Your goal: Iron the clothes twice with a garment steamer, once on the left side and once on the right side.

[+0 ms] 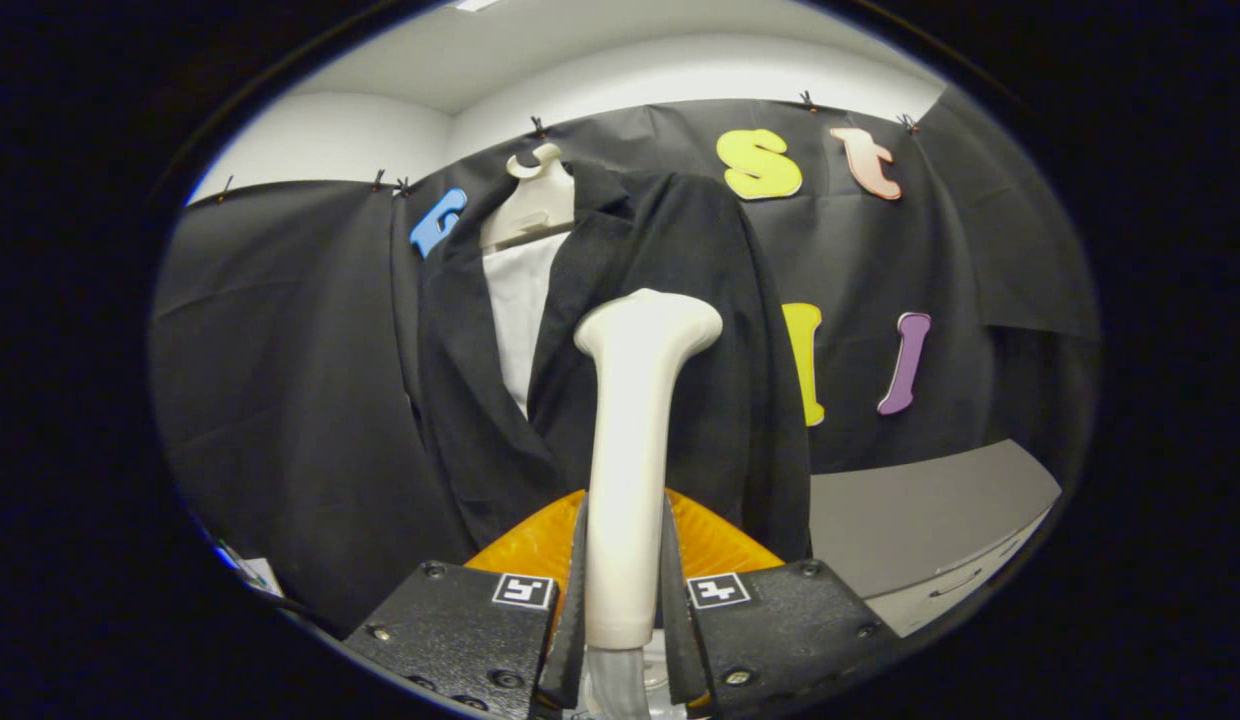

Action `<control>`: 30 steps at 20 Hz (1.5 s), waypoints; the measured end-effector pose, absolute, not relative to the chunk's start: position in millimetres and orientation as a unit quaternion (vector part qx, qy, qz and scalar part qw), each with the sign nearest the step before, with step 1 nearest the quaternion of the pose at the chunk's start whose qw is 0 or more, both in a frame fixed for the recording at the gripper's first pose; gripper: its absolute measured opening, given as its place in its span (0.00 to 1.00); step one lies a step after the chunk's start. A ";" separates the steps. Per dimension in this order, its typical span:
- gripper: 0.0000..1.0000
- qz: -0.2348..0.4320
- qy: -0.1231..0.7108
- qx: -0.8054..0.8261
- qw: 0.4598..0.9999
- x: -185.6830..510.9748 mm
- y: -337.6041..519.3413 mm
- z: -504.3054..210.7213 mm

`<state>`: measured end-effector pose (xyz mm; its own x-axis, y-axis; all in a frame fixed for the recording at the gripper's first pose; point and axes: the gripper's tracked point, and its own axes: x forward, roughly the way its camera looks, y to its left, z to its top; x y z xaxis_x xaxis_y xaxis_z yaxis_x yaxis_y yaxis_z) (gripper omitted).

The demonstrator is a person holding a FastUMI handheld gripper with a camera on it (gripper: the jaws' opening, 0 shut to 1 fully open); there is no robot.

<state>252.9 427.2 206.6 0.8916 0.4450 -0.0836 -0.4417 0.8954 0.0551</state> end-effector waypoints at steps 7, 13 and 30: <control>0.36 0.219 0.082 0.009 0.972 250.0 426.8 162.4; 0.35 0.212 0.109 0.002 0.971 247.0 419.6 126.9; 0.36 0.207 0.168 -0.018 0.964 241.6 419.0 44.7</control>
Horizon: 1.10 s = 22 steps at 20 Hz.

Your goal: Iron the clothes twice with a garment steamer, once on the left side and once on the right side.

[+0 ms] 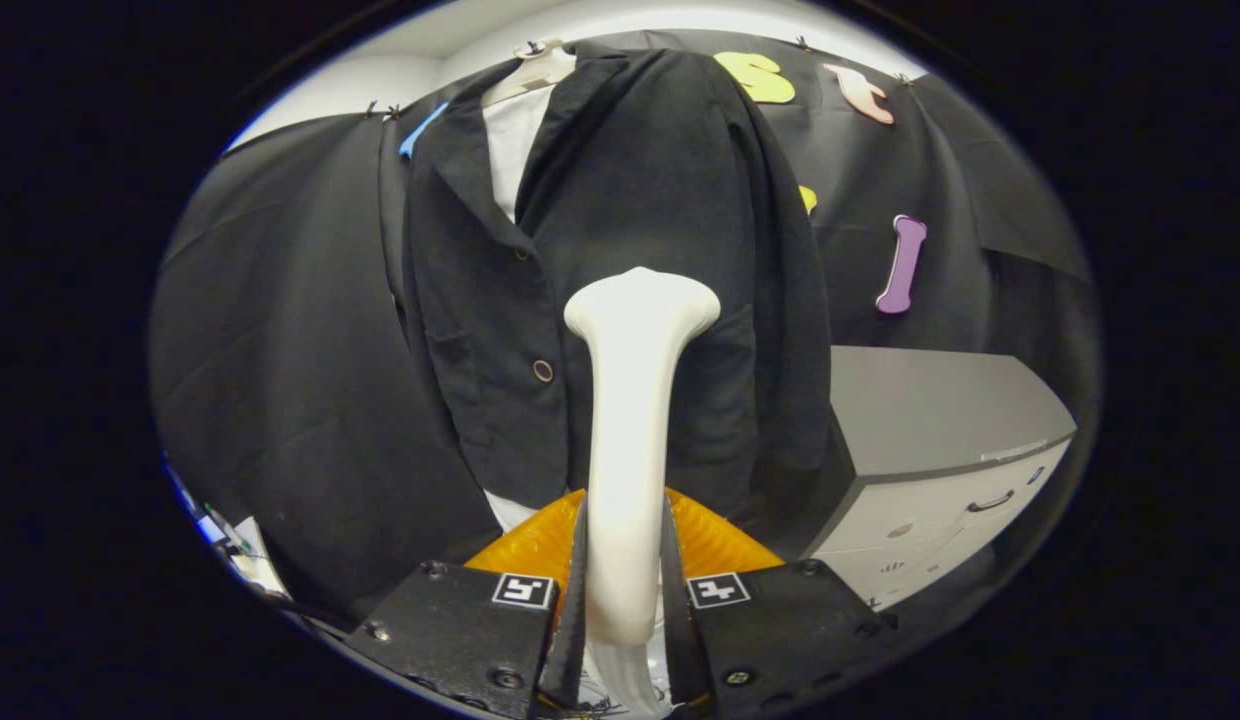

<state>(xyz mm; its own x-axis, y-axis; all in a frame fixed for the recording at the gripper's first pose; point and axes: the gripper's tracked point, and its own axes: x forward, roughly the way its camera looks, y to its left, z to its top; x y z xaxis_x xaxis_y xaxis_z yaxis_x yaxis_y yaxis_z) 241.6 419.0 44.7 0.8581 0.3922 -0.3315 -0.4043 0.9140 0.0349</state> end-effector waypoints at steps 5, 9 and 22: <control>0.36 0.210 0.187 -0.028 0.959 237.8 421.7 15.9; 0.36 0.216 0.210 -0.038 0.953 232.6 423.9 -13.7; 0.36 0.211 0.240 -0.046 0.947 225.4 416.4 -44.2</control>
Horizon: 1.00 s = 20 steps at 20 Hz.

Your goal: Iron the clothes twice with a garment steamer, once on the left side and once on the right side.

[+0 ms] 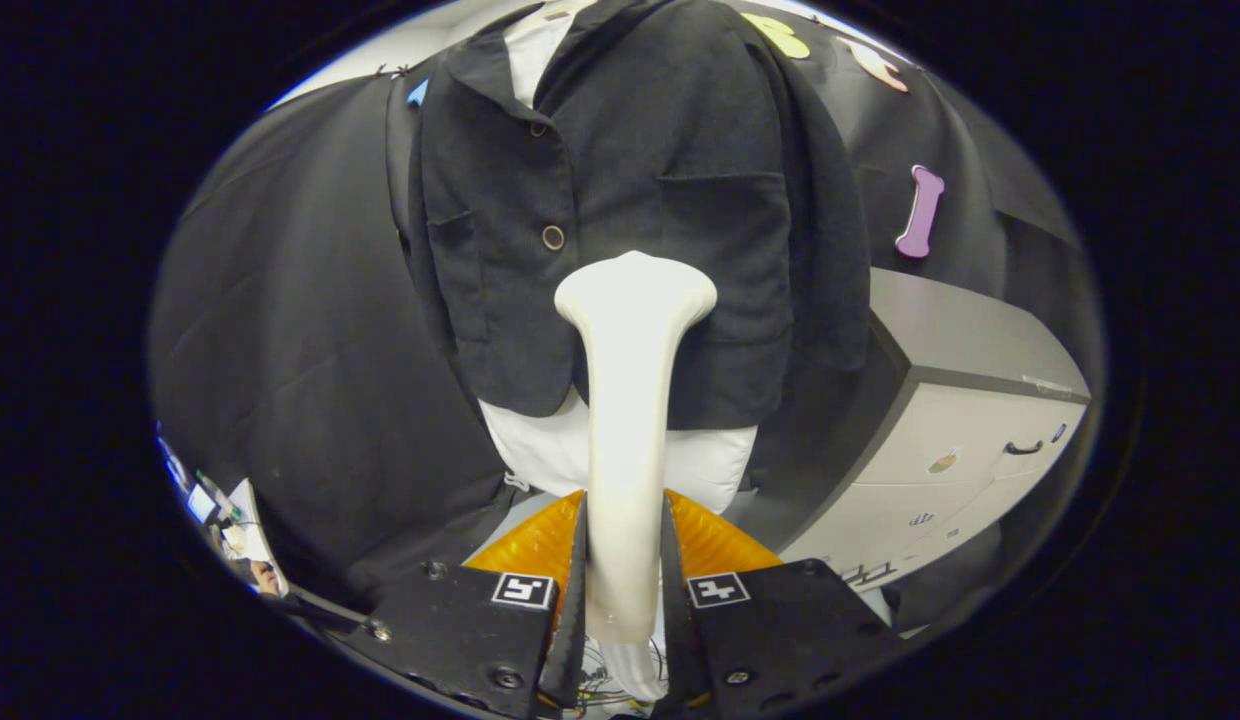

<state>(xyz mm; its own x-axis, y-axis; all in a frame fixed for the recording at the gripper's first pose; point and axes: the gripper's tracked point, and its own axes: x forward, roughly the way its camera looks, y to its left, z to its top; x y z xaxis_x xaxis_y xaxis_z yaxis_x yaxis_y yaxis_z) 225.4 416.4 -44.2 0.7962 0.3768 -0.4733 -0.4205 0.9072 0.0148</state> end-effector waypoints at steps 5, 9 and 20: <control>0.35 0.218 0.204 -0.030 0.954 200.0 420.1 1.9; 0.35 0.240 0.159 -0.016 0.958 181.5 437.7 54.1; 0.35 0.303 0.037 -0.009 0.952 142.0 533.2 187.8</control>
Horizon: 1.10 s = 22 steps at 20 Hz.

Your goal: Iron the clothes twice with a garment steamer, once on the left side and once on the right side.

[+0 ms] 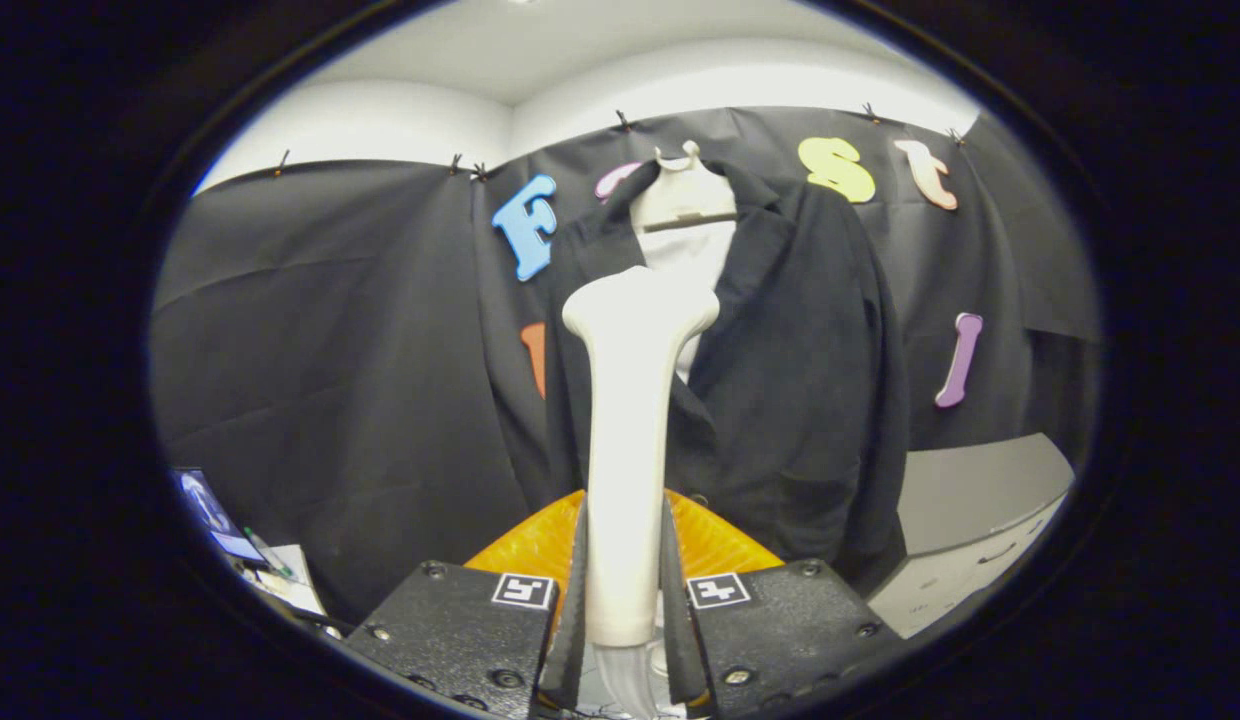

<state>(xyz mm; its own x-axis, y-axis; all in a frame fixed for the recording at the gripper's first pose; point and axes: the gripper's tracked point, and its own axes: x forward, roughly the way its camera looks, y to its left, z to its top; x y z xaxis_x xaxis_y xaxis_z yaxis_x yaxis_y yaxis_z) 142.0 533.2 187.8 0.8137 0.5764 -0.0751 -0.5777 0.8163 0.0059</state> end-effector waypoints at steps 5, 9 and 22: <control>0.35 0.312 0.005 -0.011 0.950 150.2 577.7 225.8; 0.35 0.313 -0.005 -0.024 0.950 162.4 610.0 234.5; 0.36 0.289 0.024 -0.057 0.955 213.7 633.4 205.1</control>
<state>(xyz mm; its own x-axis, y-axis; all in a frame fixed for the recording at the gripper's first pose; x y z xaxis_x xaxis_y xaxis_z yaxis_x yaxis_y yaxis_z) 213.7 633.4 205.1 0.8313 0.5501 -0.0792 -0.5556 0.8259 -0.0957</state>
